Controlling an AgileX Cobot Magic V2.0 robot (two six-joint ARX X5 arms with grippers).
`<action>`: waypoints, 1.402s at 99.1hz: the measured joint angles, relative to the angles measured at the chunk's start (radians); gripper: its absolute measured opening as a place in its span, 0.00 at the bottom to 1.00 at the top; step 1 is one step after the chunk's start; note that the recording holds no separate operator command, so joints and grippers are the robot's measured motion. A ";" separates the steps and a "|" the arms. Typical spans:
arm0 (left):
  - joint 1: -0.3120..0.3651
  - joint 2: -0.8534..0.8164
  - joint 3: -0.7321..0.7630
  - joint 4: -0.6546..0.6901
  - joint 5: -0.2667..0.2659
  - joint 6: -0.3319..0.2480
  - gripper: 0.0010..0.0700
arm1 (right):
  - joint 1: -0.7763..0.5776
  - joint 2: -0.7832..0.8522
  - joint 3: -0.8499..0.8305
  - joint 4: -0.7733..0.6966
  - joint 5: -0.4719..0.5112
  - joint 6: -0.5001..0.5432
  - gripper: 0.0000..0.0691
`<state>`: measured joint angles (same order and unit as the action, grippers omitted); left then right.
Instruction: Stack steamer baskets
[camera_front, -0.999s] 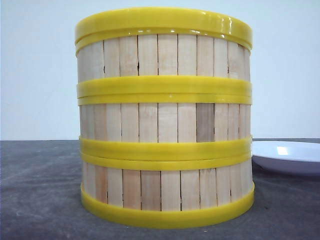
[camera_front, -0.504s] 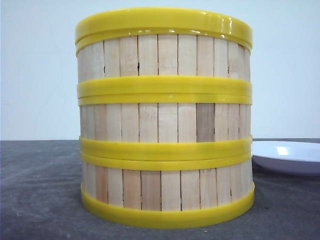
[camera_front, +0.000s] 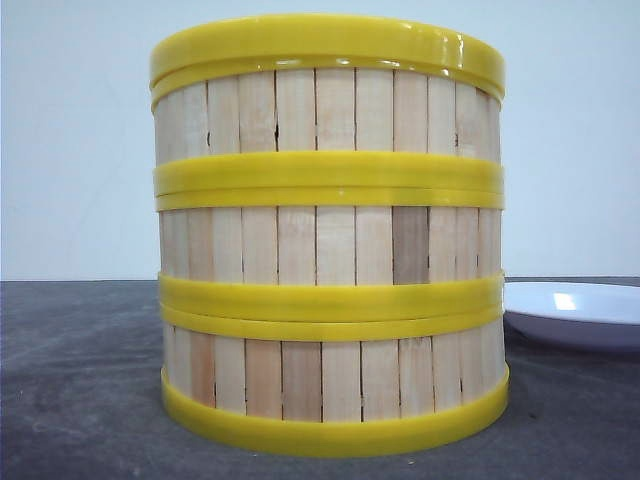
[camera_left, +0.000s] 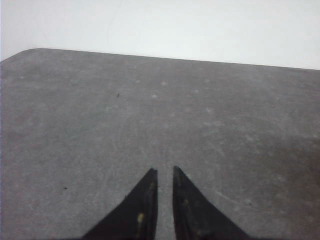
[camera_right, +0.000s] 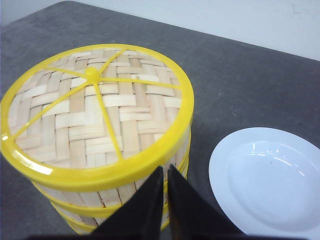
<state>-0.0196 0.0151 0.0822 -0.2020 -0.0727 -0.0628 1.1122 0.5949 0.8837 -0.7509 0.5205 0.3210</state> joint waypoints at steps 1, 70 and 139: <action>0.000 -0.003 -0.004 0.001 0.000 0.000 0.03 | 0.000 0.000 0.000 0.000 0.000 0.000 0.01; 0.000 -0.010 -0.049 0.020 0.000 0.027 0.03 | 0.000 0.000 0.000 0.000 0.000 0.000 0.01; 0.000 -0.010 -0.050 0.020 0.000 0.030 0.03 | 0.000 0.000 0.000 0.002 0.014 -0.007 0.01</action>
<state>-0.0196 0.0048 0.0326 -0.1818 -0.0723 -0.0330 1.1118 0.5949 0.8837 -0.7494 0.5346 0.3141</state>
